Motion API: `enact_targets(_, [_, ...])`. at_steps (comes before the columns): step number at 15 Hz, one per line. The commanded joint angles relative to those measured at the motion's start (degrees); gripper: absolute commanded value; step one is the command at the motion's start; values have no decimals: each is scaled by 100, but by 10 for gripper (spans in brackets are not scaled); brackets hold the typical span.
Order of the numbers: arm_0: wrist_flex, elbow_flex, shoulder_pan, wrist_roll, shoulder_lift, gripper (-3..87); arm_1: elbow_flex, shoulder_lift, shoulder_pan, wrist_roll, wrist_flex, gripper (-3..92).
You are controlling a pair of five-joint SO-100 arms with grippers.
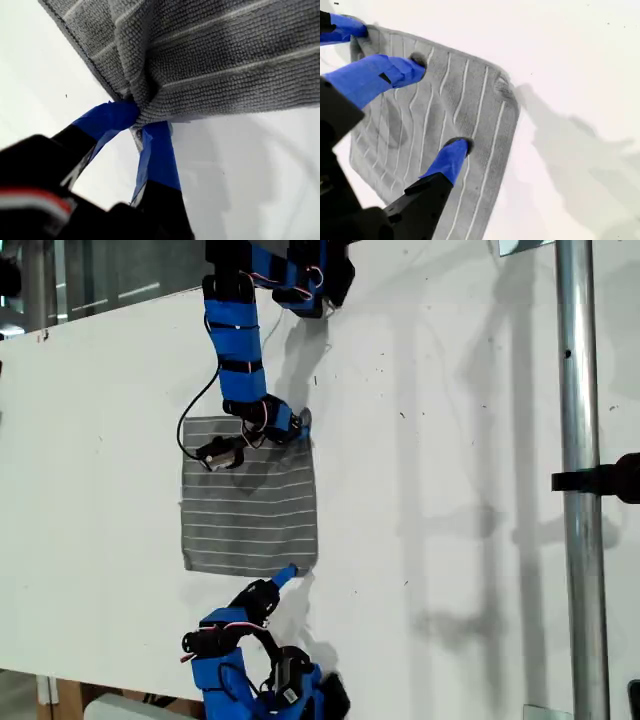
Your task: Grasp corners of a towel and fold twice.
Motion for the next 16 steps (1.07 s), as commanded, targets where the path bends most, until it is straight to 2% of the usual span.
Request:
enact_targets(1, [-272, -123, -141, 79, -132, 290, -62, -9, -62, -53, -35, -2])
enact_targets(4, [-1257, 369, 88, -193, -1037, 244, -62, -9, -70, -53, -35, -2])
enact_targets(7, [-1802, 264, 88, -501, -2153, 200, -53, -9, -105, -53, -26, -2])
enact_targets(8, [-1872, 149, 70, -606, -2522, 181, -53, -9, -132, -53, -18, -2])
enact_targets(10, [-1556, -264, -35, -738, -2997, 159, -53, 0, -158, -35, -9, -2])
enact_targets(13, [-1547, 176, -70, -879, -3050, 101, -9, 53, -202, -9, 26, -2])
enact_targets(15, [-1600, 229, -53, -826, -2988, -28, -9, 79, -202, -9, 26, -2])
enact_targets(16, [-1564, 211, -9, -976, -2900, -29, -9, 149, -193, -18, 62, -2])
